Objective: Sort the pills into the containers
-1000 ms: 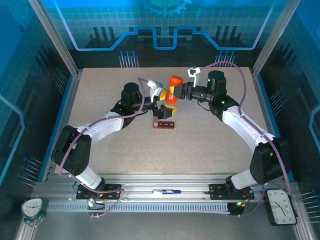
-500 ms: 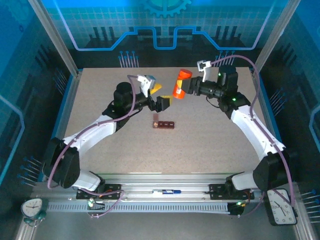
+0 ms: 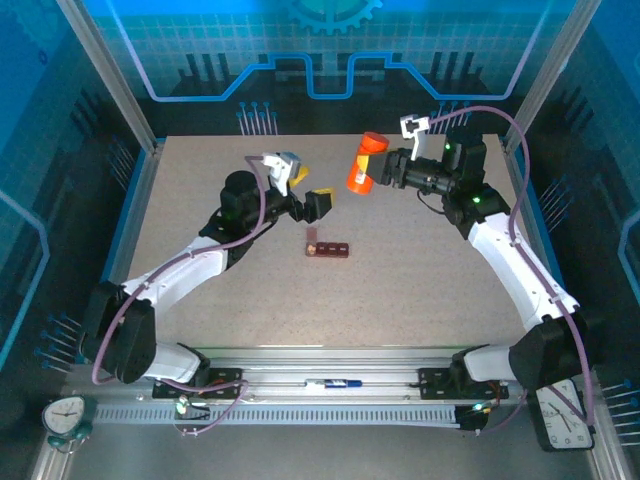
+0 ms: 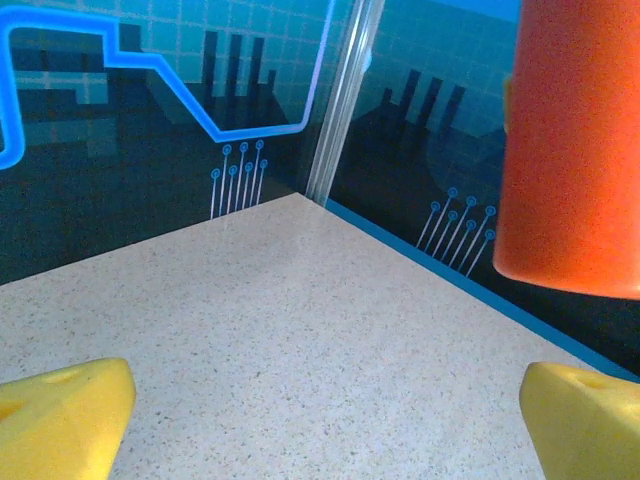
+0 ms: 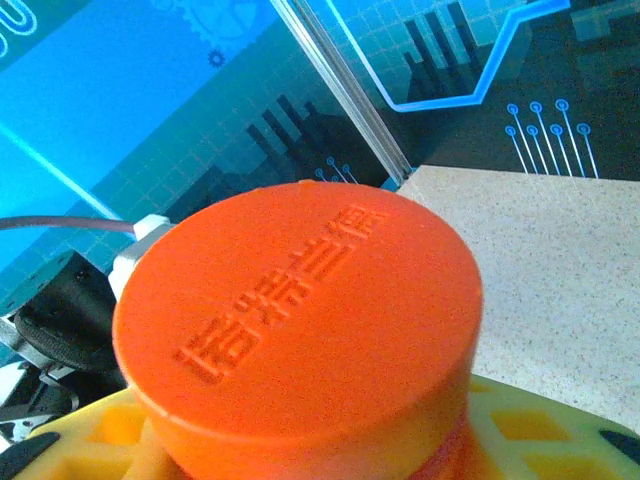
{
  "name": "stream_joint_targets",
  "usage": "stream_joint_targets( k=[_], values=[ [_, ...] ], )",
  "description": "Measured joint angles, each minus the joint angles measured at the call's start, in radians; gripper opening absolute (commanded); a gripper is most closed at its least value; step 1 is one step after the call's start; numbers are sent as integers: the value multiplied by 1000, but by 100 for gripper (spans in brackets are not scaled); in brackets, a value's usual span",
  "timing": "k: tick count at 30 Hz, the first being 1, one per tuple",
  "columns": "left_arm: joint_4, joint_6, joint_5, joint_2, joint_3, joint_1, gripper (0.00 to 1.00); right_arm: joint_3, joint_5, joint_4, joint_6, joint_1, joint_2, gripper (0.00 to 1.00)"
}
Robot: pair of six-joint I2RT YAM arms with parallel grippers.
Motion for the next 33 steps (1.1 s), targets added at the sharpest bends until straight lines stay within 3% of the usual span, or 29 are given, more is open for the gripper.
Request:
stream_joint_targets(
  k=[13, 18, 25, 33],
  values=[
    [51, -26, 16, -35, 10, 1, 99, -73, 30, 177, 81, 0, 1, 34],
    [47, -46, 113, 3, 35, 2, 98, -81, 20, 251, 97, 0, 32, 34],
    [3, -75, 274, 88, 129, 8, 87, -122, -19, 345, 137, 0, 87, 34],
    [-18, -100, 367, 143, 200, 10, 84, -151, -36, 372, 153, 4, 96, 35]
  ],
)
